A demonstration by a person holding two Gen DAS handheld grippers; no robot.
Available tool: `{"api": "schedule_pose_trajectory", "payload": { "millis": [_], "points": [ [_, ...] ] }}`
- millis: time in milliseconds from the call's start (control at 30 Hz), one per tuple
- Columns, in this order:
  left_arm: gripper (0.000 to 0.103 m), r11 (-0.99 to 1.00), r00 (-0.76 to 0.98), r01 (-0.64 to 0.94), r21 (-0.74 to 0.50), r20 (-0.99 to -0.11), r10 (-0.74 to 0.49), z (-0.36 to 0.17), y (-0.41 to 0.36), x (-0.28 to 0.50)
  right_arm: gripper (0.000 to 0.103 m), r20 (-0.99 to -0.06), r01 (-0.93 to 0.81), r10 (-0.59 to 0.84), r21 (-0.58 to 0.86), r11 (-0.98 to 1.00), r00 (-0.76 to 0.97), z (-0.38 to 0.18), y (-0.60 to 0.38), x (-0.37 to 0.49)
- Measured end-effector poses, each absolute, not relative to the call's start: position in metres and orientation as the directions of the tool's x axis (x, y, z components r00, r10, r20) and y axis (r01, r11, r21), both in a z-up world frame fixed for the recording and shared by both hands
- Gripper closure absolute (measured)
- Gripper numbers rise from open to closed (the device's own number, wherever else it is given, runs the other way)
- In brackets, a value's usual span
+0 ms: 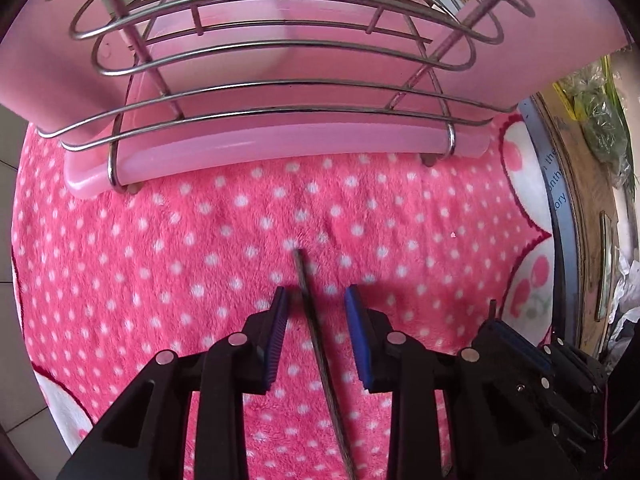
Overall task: Organize utensils
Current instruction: 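Grasp a dark chopstick with the left tool while the right tool grasps the other, then lift the dark chopsticks with both tools up toward the pink cup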
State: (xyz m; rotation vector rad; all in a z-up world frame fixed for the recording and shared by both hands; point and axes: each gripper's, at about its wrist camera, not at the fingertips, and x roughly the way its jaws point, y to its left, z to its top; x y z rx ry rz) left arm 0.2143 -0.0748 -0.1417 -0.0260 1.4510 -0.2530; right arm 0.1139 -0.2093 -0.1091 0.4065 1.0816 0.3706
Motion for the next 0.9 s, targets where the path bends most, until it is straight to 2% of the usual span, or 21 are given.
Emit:
{"api": "schedule_pose_trajectory", "payload": {
  "millis": [367, 467, 733, 900],
  "points": [
    [0.09, 0.977, 0.15, 0.182, -0.111, -0.979, -0.139, -0.149, -0.1, 0.22, 0.098, -0.768, -0.109, 0.479, 0.481, 0.87, 0.425, -0.109, -0.202, 0.113],
    [0.095, 0.978, 0.149, 0.165, -0.13, -0.976, -0.156, -0.148, -0.093, 0.22, 0.099, -0.77, -0.112, 0.476, 0.477, 0.872, 0.426, -0.109, -0.2, 0.112],
    [0.097, 0.967, 0.171, 0.124, -0.222, -0.955, -0.241, -0.141, -0.064, 0.214, 0.099, -0.761, -0.118, 0.475, 0.476, 0.872, 0.441, -0.104, -0.202, 0.11],
    [0.098, 0.951, 0.254, 0.138, -0.276, -0.918, -0.304, -0.115, -0.053, 0.202, 0.098, -0.738, -0.141, 0.48, 0.474, 0.869, 0.475, -0.096, -0.204, 0.106]
  ]
}}
